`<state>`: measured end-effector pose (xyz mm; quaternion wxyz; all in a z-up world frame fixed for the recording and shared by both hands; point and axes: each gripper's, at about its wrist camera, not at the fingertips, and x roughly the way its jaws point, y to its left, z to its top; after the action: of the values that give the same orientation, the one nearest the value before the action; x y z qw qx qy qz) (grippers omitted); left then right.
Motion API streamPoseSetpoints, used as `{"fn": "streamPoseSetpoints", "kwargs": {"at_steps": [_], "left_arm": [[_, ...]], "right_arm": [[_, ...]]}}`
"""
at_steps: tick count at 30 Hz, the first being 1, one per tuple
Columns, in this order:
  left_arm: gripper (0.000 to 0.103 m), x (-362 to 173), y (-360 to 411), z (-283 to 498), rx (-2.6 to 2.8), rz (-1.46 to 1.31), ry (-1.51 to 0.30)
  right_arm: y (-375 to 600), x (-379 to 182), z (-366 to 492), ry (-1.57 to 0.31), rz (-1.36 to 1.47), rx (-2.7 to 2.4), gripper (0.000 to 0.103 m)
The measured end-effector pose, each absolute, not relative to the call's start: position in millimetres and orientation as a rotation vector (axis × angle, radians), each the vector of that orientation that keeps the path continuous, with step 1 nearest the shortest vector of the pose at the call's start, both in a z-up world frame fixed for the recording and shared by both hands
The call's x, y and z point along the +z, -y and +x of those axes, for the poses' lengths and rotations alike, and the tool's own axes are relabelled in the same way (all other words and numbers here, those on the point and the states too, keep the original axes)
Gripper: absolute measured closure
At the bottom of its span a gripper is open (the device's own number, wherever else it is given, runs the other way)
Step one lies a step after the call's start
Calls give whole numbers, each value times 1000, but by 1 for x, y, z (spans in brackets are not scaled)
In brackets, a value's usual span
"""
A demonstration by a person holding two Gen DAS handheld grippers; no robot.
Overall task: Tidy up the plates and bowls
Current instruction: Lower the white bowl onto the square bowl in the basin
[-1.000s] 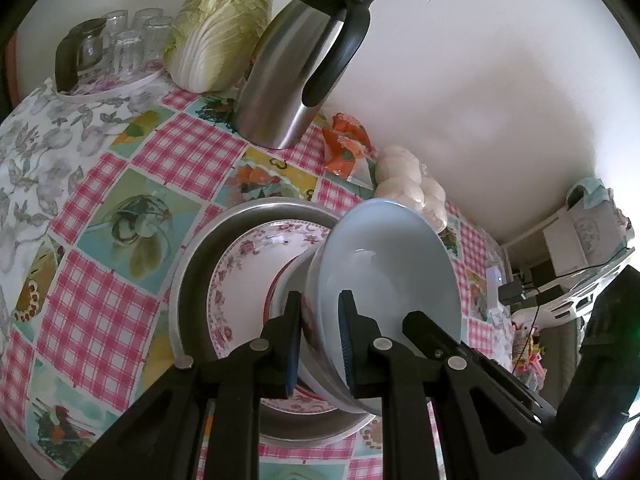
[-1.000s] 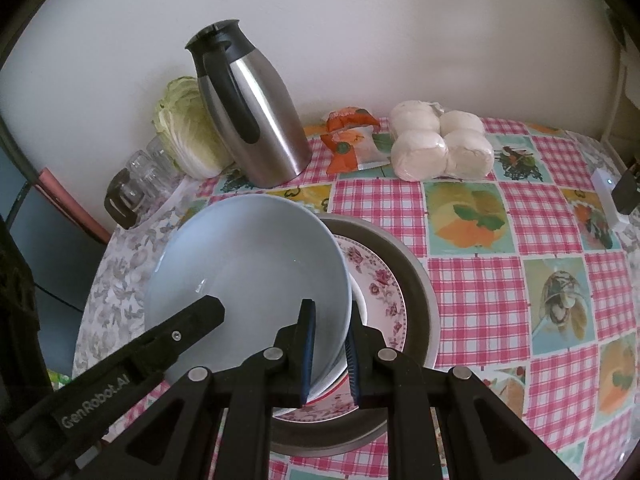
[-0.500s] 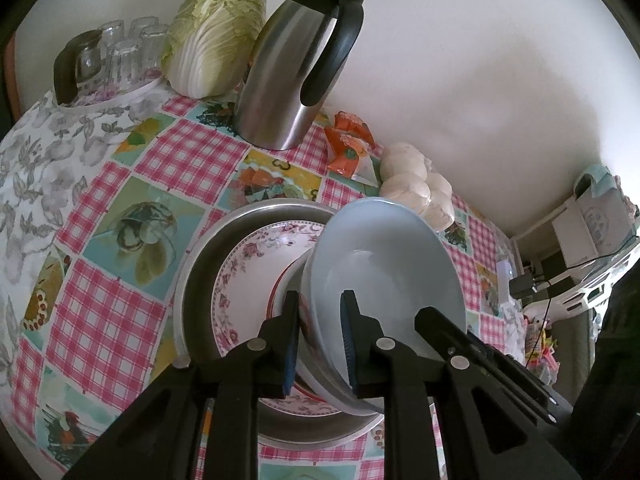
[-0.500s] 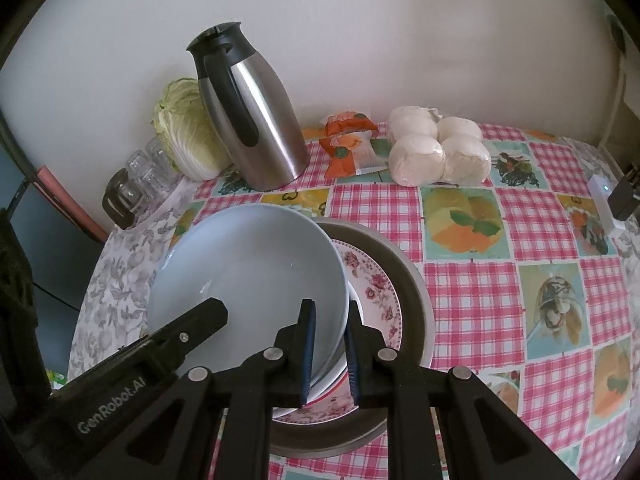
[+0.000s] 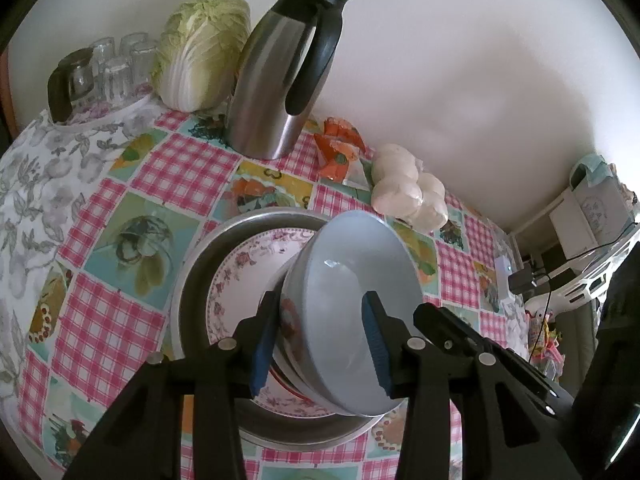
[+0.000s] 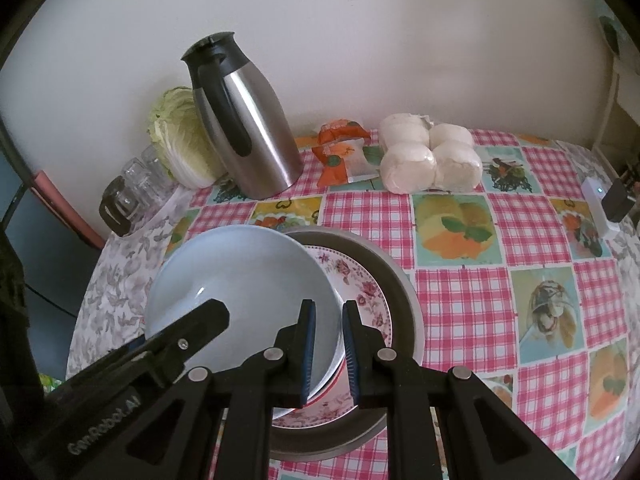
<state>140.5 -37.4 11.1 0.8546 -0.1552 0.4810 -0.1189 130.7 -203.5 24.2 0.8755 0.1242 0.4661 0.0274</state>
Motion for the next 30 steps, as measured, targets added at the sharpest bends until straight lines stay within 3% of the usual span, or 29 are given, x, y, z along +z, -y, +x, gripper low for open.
{"fn": "streamPoseSetpoints", "kwargs": {"at_steps": [30], "left_arm": [[51,-6,5,149,-128,-418,-1031]], "right_arm": [[203,20,133,-1004,229,48,87]]}}
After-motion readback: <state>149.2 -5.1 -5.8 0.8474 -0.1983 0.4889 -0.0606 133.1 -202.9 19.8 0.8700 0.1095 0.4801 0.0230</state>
